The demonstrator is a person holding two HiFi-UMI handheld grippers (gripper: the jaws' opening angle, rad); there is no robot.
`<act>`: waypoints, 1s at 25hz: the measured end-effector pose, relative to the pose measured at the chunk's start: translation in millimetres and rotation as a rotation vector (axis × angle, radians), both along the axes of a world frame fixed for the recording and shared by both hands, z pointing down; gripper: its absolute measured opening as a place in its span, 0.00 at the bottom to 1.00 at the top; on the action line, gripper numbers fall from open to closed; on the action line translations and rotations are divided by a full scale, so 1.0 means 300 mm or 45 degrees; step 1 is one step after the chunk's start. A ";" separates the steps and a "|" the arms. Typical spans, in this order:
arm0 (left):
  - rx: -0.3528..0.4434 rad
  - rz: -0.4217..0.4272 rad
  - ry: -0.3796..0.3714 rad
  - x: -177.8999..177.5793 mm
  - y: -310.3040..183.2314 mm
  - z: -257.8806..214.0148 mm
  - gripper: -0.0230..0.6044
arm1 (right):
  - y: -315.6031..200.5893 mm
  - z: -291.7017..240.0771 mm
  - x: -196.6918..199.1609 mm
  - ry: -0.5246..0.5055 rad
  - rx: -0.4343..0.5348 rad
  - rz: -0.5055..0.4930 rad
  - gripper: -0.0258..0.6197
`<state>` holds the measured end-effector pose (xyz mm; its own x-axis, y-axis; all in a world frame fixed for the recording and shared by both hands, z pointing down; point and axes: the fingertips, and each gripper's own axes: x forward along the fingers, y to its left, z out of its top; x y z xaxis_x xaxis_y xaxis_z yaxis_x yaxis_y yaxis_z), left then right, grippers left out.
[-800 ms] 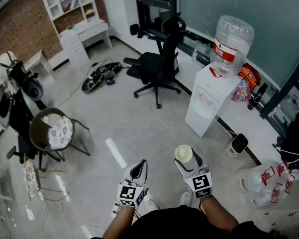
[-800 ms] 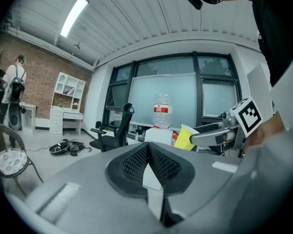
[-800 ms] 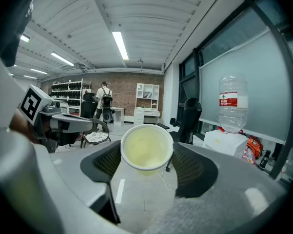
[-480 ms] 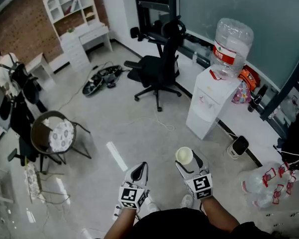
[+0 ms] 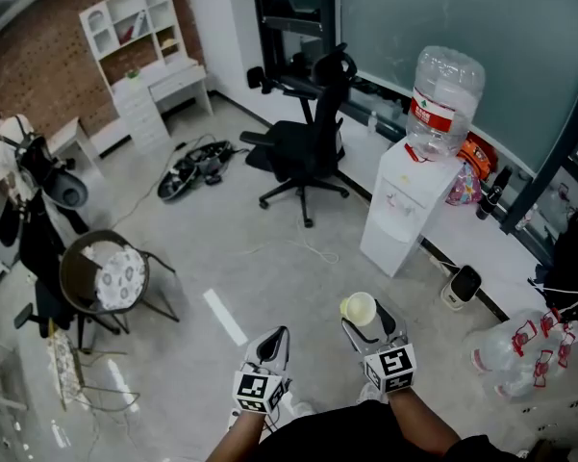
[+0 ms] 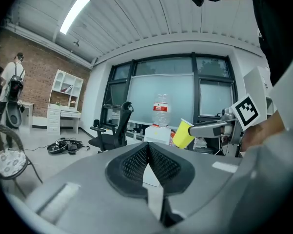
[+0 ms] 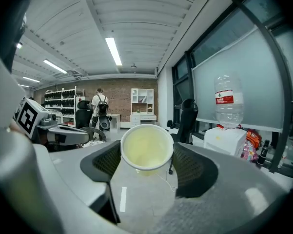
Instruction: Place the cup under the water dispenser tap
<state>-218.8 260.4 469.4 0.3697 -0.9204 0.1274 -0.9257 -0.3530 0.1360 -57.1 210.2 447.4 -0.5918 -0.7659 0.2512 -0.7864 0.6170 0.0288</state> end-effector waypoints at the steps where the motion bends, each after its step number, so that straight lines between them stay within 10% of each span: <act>1: -0.006 0.012 -0.004 -0.008 0.001 0.006 0.06 | 0.002 0.005 -0.002 0.000 -0.005 0.021 0.56; 25: -0.054 0.104 -0.047 0.052 -0.562 0.017 0.06 | -0.579 0.070 0.051 0.042 -0.070 0.028 0.55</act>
